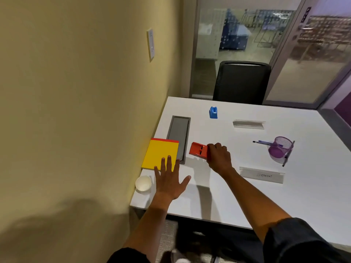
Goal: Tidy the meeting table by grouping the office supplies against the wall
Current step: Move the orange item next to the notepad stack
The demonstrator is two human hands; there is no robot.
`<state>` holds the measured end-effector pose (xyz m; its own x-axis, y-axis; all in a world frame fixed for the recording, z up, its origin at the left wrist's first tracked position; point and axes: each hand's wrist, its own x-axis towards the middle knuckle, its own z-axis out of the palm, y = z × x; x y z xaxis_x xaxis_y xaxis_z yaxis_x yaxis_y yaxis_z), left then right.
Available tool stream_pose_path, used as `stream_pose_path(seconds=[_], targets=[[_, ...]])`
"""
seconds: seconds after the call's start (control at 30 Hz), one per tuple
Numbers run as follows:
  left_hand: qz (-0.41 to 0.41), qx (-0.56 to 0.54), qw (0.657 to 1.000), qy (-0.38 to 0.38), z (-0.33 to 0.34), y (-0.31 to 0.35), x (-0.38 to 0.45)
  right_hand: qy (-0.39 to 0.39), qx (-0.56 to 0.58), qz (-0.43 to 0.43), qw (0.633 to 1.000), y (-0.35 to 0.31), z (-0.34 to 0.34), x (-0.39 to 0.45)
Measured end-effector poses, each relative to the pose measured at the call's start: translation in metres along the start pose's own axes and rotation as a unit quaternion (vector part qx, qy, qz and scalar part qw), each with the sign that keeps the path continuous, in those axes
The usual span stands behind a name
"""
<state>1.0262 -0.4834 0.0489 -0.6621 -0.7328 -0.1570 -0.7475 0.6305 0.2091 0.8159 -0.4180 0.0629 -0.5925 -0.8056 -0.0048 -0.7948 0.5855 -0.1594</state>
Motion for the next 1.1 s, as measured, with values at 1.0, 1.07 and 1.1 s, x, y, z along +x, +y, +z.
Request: stream_pose_path(seconds=[1.0,1.07,1.1], targets=[[-0.079,0.003,0.992,-0.1,0.04,-0.089,0.242,-0.133,0.05,-0.051,0.988,-0.097,0.139,0.297],[-0.083,0.005,0.991,-0.104,0.044,-0.092,0.25,-0.133,0.039,-0.055,0.989,-0.1,0.143,0.308],[-0.086,0.005,0.991,-0.107,0.045,-0.092,0.253,-0.132,0.035,-0.059,0.989,-0.102,0.146,0.313]])
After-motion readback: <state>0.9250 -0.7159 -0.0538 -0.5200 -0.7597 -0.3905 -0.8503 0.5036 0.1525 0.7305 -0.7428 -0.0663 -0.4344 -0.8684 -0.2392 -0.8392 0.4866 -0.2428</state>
